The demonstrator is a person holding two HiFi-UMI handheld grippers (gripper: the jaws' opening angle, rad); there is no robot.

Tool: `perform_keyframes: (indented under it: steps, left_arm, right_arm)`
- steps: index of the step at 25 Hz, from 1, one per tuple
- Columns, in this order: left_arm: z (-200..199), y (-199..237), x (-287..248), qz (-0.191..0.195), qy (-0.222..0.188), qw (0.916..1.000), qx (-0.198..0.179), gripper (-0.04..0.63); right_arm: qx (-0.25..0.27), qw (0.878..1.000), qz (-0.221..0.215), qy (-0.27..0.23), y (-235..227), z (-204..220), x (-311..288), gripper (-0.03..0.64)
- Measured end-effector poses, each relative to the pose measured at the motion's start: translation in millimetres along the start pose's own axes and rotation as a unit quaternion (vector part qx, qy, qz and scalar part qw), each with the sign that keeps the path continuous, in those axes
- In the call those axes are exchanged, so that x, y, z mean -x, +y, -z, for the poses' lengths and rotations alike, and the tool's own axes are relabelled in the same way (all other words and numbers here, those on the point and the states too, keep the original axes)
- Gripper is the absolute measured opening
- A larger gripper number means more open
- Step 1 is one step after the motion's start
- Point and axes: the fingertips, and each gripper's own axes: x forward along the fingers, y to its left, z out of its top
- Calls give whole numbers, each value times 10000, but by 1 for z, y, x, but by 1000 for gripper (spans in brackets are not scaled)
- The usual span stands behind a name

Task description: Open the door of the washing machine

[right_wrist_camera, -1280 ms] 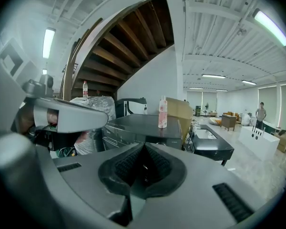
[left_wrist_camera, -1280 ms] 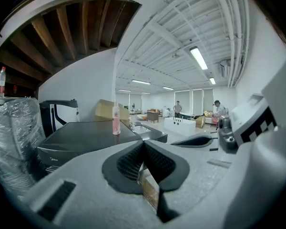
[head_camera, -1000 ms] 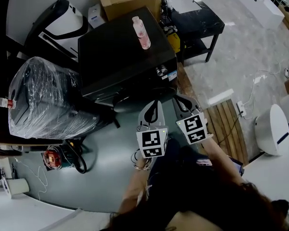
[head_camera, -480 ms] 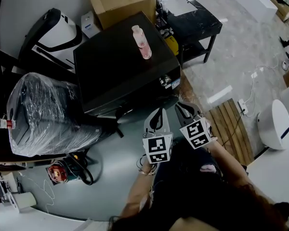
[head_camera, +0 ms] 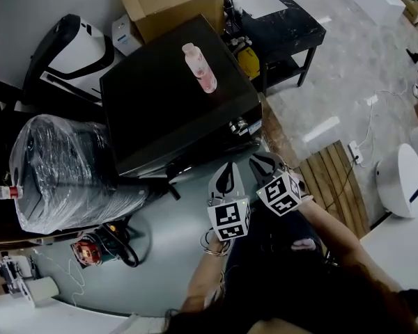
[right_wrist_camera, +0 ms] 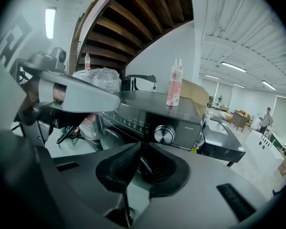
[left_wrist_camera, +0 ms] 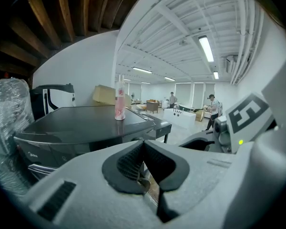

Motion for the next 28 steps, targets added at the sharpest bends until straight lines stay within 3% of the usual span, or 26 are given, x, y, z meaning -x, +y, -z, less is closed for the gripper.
perform_keyframes:
  steps: [17,28]
  left_arm:
    - [34,13,-62,-366,278,9983,368,12]
    - [61,25,-63,-658,575,9947,540,12]
  right_arm:
    - [547,9929,-963,431,-12,45,-78,74]
    - [923,9822,-1405,843,-8,86,-117,92]
